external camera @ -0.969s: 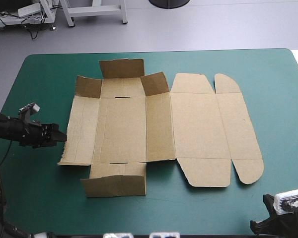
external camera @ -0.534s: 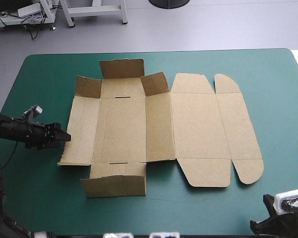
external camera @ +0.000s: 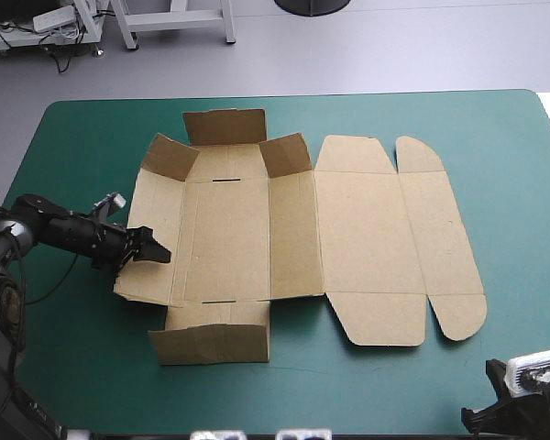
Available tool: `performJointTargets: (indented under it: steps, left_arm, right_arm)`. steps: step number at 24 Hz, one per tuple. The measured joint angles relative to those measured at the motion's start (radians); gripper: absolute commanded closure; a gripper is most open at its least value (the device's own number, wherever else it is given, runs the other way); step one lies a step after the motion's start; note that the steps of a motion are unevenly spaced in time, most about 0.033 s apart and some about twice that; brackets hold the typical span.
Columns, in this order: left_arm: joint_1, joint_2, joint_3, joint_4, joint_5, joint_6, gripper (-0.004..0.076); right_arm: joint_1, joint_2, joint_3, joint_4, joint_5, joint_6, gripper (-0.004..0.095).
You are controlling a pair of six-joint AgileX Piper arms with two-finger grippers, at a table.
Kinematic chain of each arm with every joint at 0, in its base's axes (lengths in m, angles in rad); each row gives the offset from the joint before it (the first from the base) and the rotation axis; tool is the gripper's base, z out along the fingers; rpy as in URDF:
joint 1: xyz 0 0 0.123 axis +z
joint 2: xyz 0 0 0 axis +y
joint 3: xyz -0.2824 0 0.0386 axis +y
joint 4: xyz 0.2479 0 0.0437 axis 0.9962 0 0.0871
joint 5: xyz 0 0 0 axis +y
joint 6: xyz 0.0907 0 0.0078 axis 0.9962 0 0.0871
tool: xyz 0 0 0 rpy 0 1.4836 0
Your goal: Fold the box
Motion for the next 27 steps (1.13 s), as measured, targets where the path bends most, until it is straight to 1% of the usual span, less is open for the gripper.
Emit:
performJointTargets:
  steps: [3,5,6,8,12,15,21,27]
  left_arm:
    - [-0.069,0.006,0.000,-0.027,-0.002,-0.001,0.0305]
    - [-0.105,0.007,0.000,-0.035,-0.003,-0.008,0.0359]
    - [-0.112,0.007,0.000,-0.035,-0.003,-0.021,0.0515]
    - [-0.119,0.007,0.000,-0.034,-0.004,-0.066,0.0726]
    - [-0.119,0.007,0.000,0.008,-0.003,-0.081,0.0734]
    - [-0.121,-0.010,-0.033,0.068,0.001,-0.092,0.0734]
    - [-0.133,-0.120,-0.166,0.260,0.018,-0.132,0.0734]
    - [-0.229,-0.226,-0.302,0.439,0.037,-0.138,0.0734]
  right_arm:
    - [0.000,0.000,0.000,0.000,0.000,0.000,0.0921]
    - [0.000,0.000,0.000,0.000,0.000,0.000,0.0921]
    - [0.000,0.000,0.000,0.000,0.000,0.000,0.0921]
    - [0.000,0.000,0.000,0.000,0.000,0.000,0.0921]
    - [0.000,0.000,0.000,0.000,0.000,0.000,0.0921]
    - [0.000,0.000,0.000,0.000,0.000,0.000,0.0921]
    - [0.000,0.000,0.000,0.000,0.000,0.000,0.0921]
    - [0.000,0.000,0.000,0.000,0.000,0.000,0.0921]
